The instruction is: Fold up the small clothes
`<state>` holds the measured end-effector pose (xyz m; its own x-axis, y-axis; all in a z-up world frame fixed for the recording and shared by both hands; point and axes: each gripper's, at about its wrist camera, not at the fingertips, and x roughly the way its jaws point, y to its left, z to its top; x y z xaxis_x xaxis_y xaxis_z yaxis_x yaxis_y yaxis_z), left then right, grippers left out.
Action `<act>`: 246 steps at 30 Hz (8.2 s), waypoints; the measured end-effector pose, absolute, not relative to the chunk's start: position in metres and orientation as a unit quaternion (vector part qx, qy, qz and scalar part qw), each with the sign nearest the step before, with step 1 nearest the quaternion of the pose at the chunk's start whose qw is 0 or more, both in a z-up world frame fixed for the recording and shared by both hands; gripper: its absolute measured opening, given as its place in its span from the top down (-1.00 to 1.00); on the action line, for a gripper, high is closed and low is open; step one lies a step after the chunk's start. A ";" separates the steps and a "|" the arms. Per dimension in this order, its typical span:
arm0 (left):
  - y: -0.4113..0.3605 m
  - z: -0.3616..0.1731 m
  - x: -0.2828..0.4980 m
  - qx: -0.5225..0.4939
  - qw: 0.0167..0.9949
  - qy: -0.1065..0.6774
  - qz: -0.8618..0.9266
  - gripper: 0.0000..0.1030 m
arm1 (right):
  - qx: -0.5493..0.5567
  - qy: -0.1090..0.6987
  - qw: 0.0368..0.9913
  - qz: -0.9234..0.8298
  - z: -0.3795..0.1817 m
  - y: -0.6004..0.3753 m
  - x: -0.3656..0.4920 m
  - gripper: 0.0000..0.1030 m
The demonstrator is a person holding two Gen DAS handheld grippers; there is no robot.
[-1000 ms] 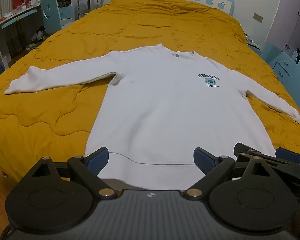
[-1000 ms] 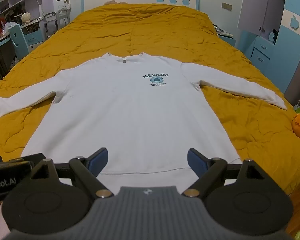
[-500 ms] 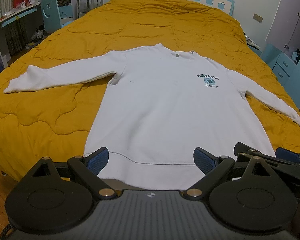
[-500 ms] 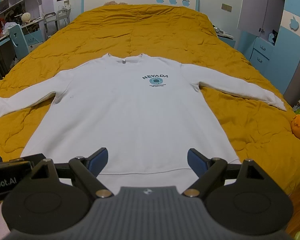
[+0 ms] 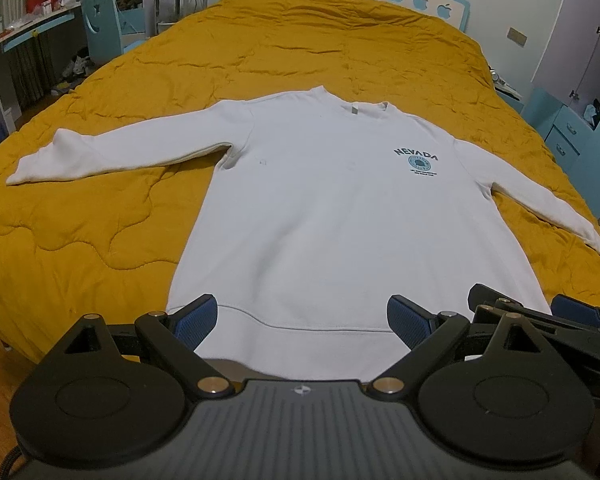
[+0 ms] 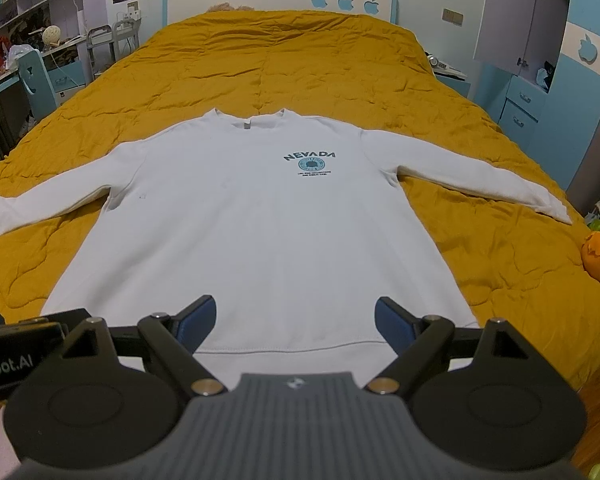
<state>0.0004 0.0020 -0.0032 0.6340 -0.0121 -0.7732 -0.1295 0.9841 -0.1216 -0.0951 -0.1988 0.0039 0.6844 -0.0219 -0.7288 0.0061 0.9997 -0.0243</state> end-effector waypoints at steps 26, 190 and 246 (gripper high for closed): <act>0.006 -0.006 0.003 -0.092 0.894 0.437 0.033 -1.00 | -0.012 0.402 0.916 -0.009 0.001 -0.196 -0.093 -0.60; 0.094 -0.137 0.278 -0.206 0.852 0.480 -0.027 -0.79 | 0.347 0.336 0.873 -0.065 -0.146 -0.373 0.233 -0.03; 0.071 -0.090 0.215 -0.285 0.831 0.465 -0.108 -0.79 | 0.461 0.121 0.874 0.095 -0.007 -0.344 0.273 0.89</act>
<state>0.2152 0.0712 -0.0900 0.5442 -0.4442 -0.7117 -0.0868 0.8140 -0.5744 0.2731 -0.3437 -0.0067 0.9527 0.2779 -0.1227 -0.0557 0.5570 0.8286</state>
